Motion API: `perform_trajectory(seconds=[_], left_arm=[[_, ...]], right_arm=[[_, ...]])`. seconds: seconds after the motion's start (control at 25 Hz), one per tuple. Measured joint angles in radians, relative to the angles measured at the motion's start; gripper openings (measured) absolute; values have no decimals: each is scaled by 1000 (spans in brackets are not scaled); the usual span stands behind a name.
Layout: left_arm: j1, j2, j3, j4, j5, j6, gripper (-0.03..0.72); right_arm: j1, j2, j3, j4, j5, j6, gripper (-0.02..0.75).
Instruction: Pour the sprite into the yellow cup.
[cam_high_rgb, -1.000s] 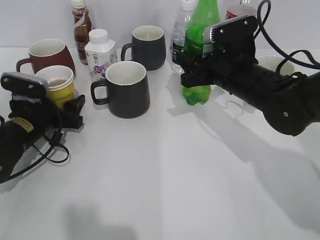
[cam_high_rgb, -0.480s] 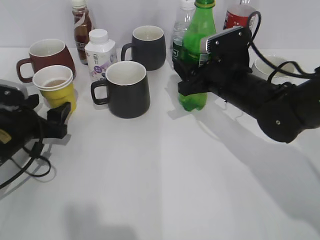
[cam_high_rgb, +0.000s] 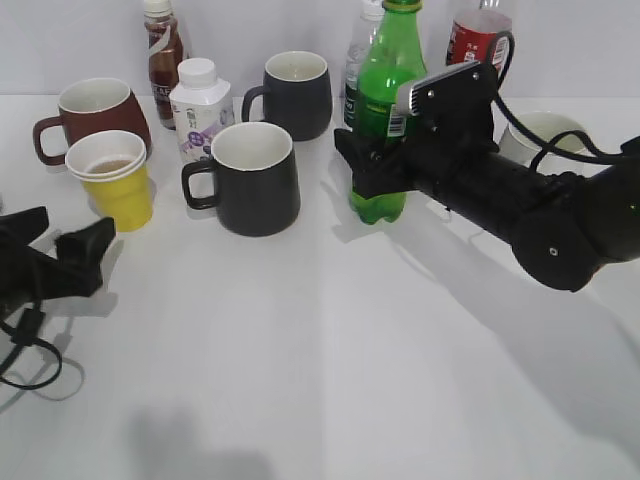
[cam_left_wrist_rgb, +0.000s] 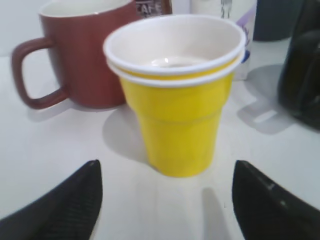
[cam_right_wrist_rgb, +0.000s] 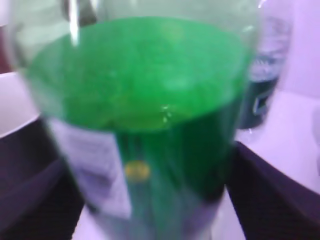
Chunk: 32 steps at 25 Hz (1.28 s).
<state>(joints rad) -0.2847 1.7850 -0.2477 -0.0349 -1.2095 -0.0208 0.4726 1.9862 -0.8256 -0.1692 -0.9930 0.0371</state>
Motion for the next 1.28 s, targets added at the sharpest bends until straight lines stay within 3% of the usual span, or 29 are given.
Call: perform_trajectory(seconds=[0.16,0.52,0.8,0.88,1.08,1.28], left_arm=[[0,-97,18,0,117,-103,608],[0,-453,18,2,681,-177,589],[0,-763,-154,-1,1457,-194,589],[0,-838,-224,1,1659,-194,588],[0,-1027,-324,57,2076,-194,587],[0,-1186,-334,93,2313,-87,587]], right_arm=[[0,-53,10,-1,138,65,632],[0,-226,121,-38,377,184,627],[0,-386,130,-334,765,536,547],[0,-448,130,-362,919,609,520],[0,-608,130,-302,1359,535,428],[0,-790,131,-17,1724,192,388]])
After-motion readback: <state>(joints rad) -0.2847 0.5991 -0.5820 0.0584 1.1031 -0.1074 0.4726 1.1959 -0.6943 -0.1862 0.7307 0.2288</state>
